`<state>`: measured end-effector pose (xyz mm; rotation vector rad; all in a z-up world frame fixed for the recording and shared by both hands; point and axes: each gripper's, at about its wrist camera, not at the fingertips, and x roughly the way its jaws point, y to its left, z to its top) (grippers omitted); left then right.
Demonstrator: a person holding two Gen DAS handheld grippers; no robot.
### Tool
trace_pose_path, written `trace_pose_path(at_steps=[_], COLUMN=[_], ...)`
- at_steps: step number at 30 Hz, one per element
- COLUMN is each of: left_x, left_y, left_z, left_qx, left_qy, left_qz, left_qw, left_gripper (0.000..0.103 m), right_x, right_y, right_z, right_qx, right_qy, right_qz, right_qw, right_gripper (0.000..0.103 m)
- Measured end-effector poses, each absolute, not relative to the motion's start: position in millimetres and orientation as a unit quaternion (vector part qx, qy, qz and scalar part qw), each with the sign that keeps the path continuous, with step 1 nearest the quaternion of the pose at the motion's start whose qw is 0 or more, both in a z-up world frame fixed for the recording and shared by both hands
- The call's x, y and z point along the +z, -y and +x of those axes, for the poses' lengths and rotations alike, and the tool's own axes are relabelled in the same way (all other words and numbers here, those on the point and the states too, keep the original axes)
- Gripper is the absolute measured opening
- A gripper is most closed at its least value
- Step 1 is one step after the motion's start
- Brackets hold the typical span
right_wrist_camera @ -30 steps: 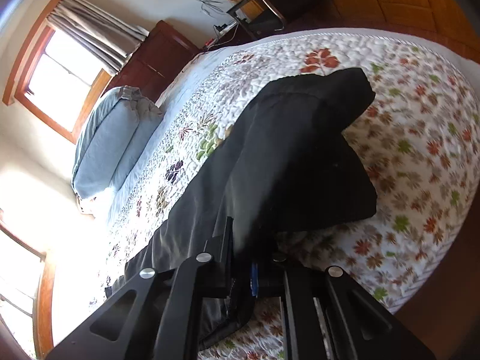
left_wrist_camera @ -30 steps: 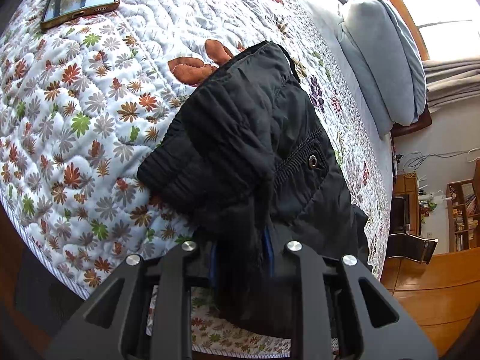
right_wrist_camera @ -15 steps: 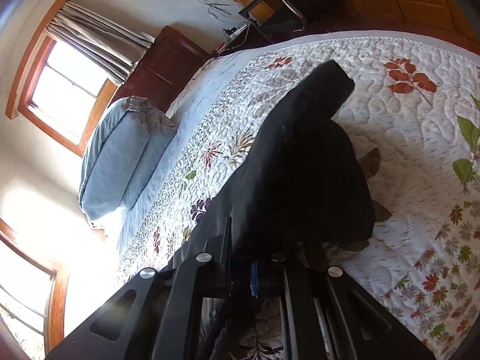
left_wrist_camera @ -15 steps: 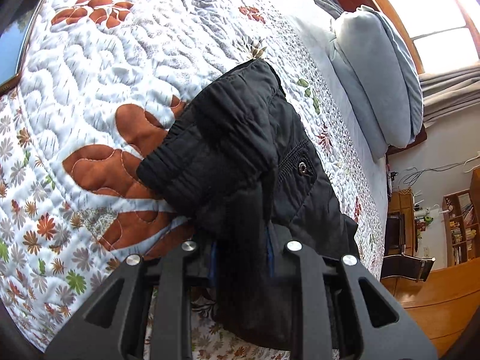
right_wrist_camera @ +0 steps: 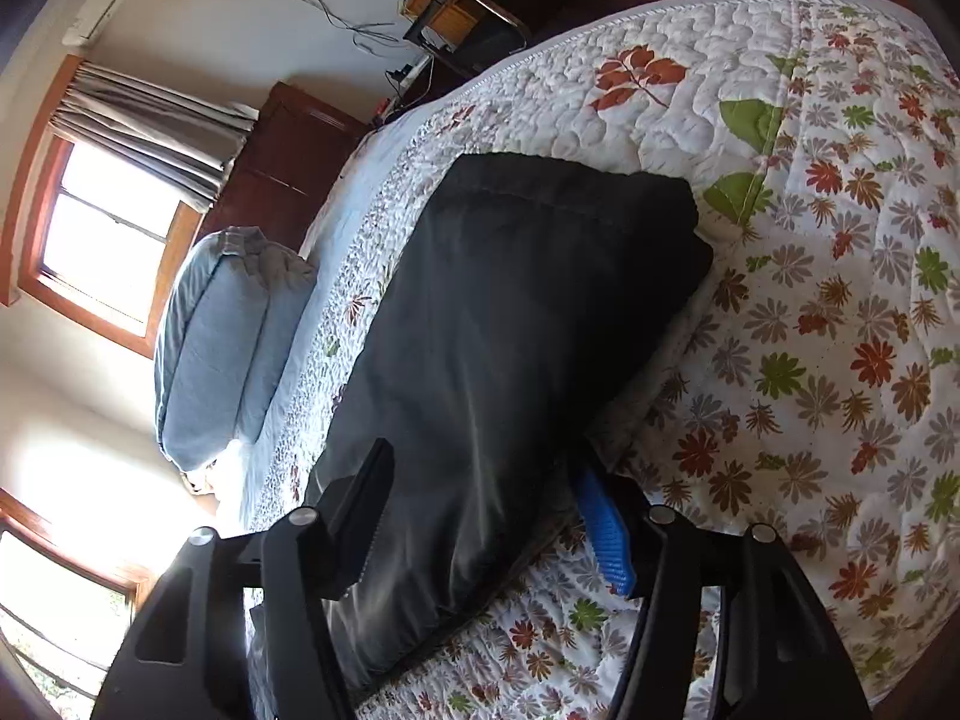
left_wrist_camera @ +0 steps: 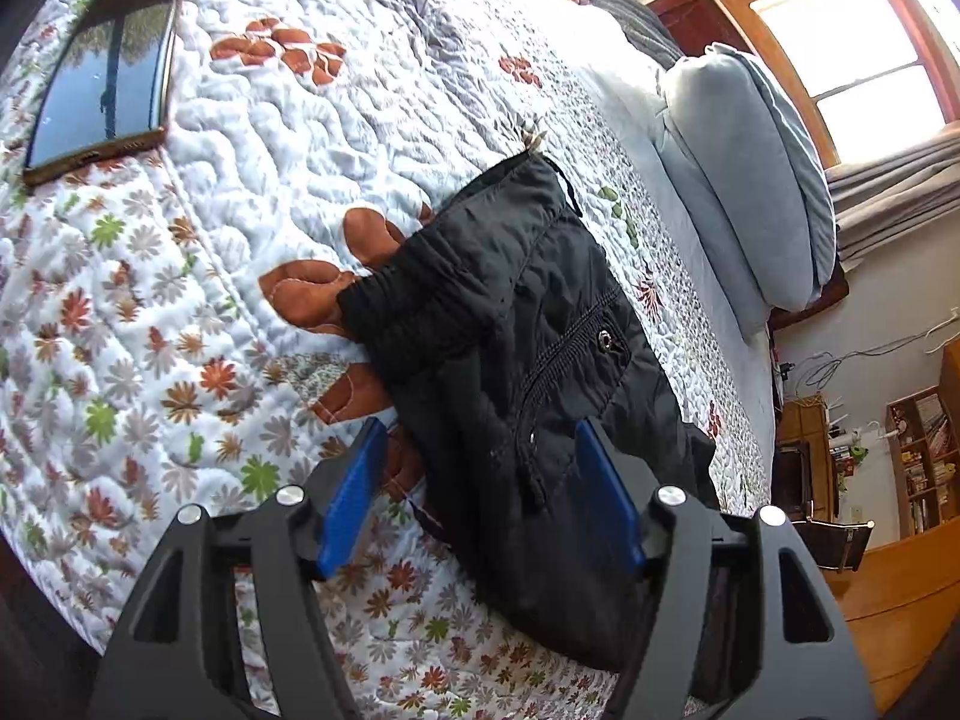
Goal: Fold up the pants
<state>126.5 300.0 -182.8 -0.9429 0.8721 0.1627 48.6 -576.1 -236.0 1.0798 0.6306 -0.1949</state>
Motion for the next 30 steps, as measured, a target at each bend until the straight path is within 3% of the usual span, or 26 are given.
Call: trace_pose_path(at_steps=[8, 15, 17, 18, 19, 25, 30], left_x=[-166.8, -169.9, -174.4, -177.7, -180.7, -194.5, -192.5], left_y=[-277.7, -243.2, -239.0, -238.1, -237.6, -241.0, -235.7], left_z=[107.3, 117.7, 121.4, 123.3, 125.6, 128.6, 128.9], left_qx=[0.069, 0.082, 0.087, 0.087, 0.088, 0.096, 0.093], left_qy=[-0.41, -0.439, -0.449, -0.454, -0.46, -0.468, -0.468], left_qz=[-0.425, -0.368, -0.358, -0.357, -0.358, -0.366, -0.351], left_qw=[0.804, 0.816, 0.814, 0.811, 0.808, 0.799, 0.806], left_gripper=[0.066, 0.088, 0.088, 0.088, 0.088, 0.088, 0.088], right_x=[-252.9, -258.1, -259.9, -261.1, -262.7, -232.3, -170.0], right_y=[589.5, 589.2, 591.2, 592.7, 593.8, 579.2, 540.3], right_z=[51.9, 76.4, 75.7, 75.8, 75.2, 76.0, 88.0], right_qx=[-0.055, -0.068, -0.075, -0.08, -0.077, -0.095, -0.113], right_qy=[-0.265, -0.26, -0.256, -0.262, -0.265, -0.262, -0.256], right_qz=[0.555, 0.557, 0.56, 0.557, 0.555, 0.488, 0.371], right_qw=[0.786, 0.786, 0.784, 0.784, 0.785, 0.828, 0.886], right_gripper=[0.063, 0.062, 0.048, 0.03, 0.022, 0.011, 0.011])
